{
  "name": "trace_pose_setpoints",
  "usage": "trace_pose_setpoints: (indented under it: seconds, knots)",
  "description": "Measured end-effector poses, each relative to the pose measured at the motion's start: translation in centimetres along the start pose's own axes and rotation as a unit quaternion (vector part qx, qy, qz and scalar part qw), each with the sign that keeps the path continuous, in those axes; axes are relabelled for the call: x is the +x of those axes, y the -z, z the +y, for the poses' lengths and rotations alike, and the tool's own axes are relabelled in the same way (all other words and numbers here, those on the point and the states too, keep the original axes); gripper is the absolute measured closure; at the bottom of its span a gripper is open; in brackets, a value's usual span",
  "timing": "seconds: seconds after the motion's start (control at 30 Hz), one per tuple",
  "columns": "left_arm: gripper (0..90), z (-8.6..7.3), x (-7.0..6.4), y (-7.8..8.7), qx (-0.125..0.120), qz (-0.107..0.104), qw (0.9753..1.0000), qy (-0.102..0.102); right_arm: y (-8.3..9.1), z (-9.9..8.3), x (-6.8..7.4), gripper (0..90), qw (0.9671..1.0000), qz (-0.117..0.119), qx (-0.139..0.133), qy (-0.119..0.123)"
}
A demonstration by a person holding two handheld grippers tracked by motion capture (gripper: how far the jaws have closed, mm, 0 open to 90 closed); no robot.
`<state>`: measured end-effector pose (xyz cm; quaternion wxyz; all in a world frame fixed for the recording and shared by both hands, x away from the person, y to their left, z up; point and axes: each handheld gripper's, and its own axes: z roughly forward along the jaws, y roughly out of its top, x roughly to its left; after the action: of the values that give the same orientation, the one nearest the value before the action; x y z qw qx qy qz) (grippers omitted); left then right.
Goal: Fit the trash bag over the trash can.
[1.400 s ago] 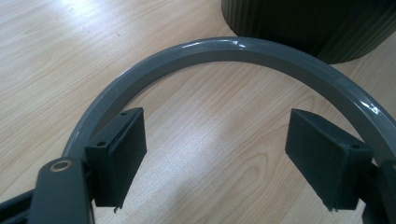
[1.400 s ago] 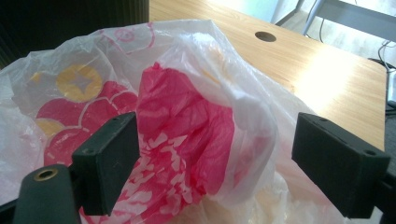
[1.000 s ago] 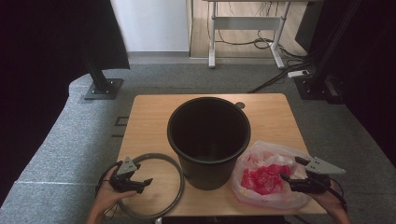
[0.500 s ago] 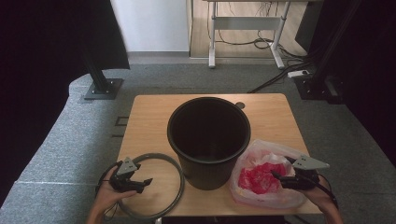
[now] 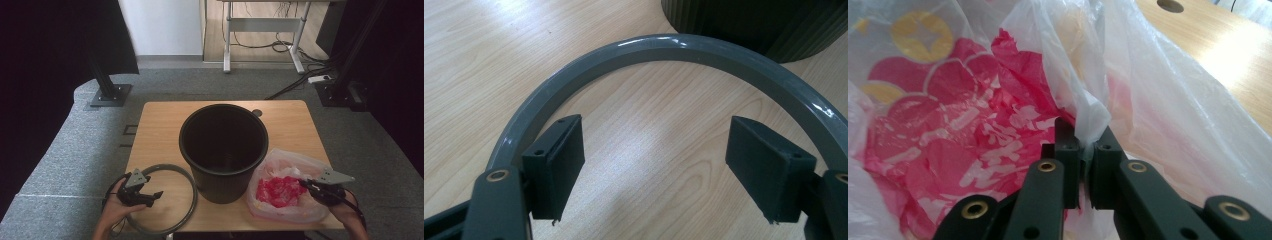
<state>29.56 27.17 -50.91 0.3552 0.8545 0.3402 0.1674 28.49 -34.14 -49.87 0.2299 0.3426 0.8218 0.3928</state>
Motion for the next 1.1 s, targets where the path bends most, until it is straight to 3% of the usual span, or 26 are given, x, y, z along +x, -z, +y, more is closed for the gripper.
trace_pose_setpoints:
  seconds: [0.33,0.63,1.1]
  knots:
    - [23.7,0.0,0.0,0.0,0.001,-0.001,1.0000,0.000,2.4,0.0,-0.5,87.4,0.9993,0.007,-0.034,-0.012]
    - [23.9,0.0,0.0,0.0,0.000,-0.001,1.0000,0.001,4.1,0.8,-0.5,87.7,0.9981,0.012,-0.060,-0.009]
    - [24.1,0.0,0.0,-0.1,0.001,-0.002,1.0000,0.001,5.9,1.8,-0.5,87.8,0.9970,0.012,-0.076,-0.003]
